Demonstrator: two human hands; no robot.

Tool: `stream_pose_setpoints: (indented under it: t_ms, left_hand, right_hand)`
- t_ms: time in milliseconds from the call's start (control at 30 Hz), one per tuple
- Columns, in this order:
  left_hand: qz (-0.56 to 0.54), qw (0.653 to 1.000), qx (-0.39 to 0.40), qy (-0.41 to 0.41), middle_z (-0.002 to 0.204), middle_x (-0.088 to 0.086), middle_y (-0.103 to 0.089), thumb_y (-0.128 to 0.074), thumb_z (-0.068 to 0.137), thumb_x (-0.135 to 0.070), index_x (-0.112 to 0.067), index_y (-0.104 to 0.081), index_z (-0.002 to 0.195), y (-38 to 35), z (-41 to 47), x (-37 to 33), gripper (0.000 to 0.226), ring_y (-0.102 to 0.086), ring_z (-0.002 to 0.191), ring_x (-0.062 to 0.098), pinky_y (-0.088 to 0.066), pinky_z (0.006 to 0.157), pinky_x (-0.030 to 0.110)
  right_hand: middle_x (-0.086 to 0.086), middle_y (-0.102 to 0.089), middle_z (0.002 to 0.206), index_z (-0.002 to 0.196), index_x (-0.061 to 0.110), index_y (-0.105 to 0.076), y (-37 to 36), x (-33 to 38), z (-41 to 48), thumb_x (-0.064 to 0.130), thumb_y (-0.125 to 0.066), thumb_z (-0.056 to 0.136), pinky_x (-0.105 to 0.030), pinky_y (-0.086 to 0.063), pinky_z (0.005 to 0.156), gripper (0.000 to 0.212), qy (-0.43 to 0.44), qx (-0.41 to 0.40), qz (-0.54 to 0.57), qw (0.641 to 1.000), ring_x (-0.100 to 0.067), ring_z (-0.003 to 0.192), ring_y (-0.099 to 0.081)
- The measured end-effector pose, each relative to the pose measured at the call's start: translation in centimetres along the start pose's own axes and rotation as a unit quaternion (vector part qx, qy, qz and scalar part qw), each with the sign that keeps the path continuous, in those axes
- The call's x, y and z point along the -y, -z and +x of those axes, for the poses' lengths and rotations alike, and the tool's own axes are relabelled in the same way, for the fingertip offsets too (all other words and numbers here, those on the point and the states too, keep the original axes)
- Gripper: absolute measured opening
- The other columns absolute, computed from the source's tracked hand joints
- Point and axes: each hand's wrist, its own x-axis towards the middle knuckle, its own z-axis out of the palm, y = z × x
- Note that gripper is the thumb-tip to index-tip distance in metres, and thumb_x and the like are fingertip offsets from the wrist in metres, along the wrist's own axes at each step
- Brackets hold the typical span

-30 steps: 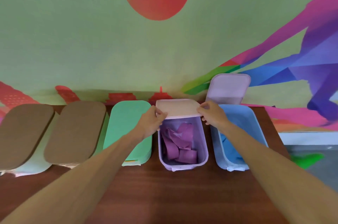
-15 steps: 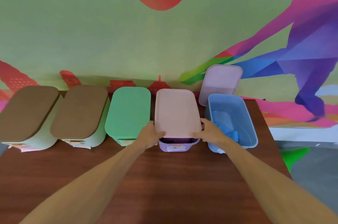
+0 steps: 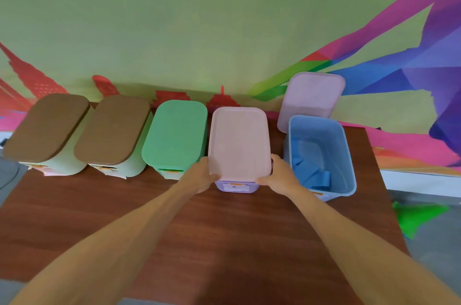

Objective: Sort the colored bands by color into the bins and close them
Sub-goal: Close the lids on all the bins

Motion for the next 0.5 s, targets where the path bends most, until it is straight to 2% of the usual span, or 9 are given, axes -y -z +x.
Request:
stream_pose_setpoints:
  t_ms: [100,200,267,367,500]
  left_hand:
    - [-0.039,0.999,-0.009,-0.001,0.121,0.015,-0.058,-0.062,0.087,-0.022,-0.007,-0.042,0.127,-0.26,-0.13,-0.03,0.047,-0.065,0.087,0.035,-0.055,0.072,0.039]
    - [-0.09,0.996,0.005,0.005,0.114,0.016,-0.06,-0.059,0.089,-0.012,-0.007,-0.04,0.128,-0.19,-0.12,-0.16,0.044,-0.061,0.06,0.022,-0.046,0.044,0.02]
    - [-0.119,0.993,0.009,0.007,0.107,0.016,-0.061,-0.058,0.087,-0.007,-0.004,-0.038,0.13,-0.07,-0.27,-0.11,0.047,-0.06,0.06,0.019,-0.04,0.038,0.013]
    - [-0.14,0.99,0.017,0.013,0.112,0.016,-0.061,-0.06,0.086,-0.007,-0.005,-0.038,0.13,0.02,-0.44,0.14,0.049,-0.063,0.073,0.023,-0.041,0.043,0.014]
    - [-0.143,0.989,0.026,0.015,0.111,0.016,-0.06,-0.062,0.085,-0.008,-0.005,-0.039,0.126,-0.33,-0.64,0.25,0.047,-0.061,0.078,0.023,-0.039,0.042,0.014]
  right_hand:
    - [-0.009,-0.056,0.126,0.128,0.01,-0.046,-0.64,-0.14,0.03,0.015,-0.078,0.075,-0.025,-0.044,0.081,0.062,-0.015,-0.017,0.004,1.0,-0.023,0.114,-0.054]
    - [-0.007,-0.056,0.126,0.128,0.012,-0.043,-0.99,-0.25,0.1,0.021,-0.08,0.073,-0.026,-0.045,0.081,0.067,-0.037,-0.018,-0.001,0.999,-0.021,0.113,-0.054]
    - [-0.004,-0.055,0.126,0.13,0.014,-0.04,-1.09,-0.36,0.19,0.026,-0.081,0.071,-0.025,-0.044,0.081,0.073,-0.057,-0.014,-0.014,0.998,-0.019,0.112,-0.054]
    - [-0.005,-0.054,0.128,0.133,0.015,-0.037,-1.16,-0.52,0.26,0.03,-0.082,0.07,-0.025,-0.044,0.08,0.079,-0.074,-0.008,-0.02,0.997,-0.019,0.111,-0.054]
    - [-0.006,-0.052,0.131,0.135,0.012,-0.036,-1.06,-0.51,-0.08,0.026,-0.08,0.074,-0.026,-0.043,0.085,0.076,-0.071,-0.009,-0.016,0.997,-0.022,0.116,-0.052]
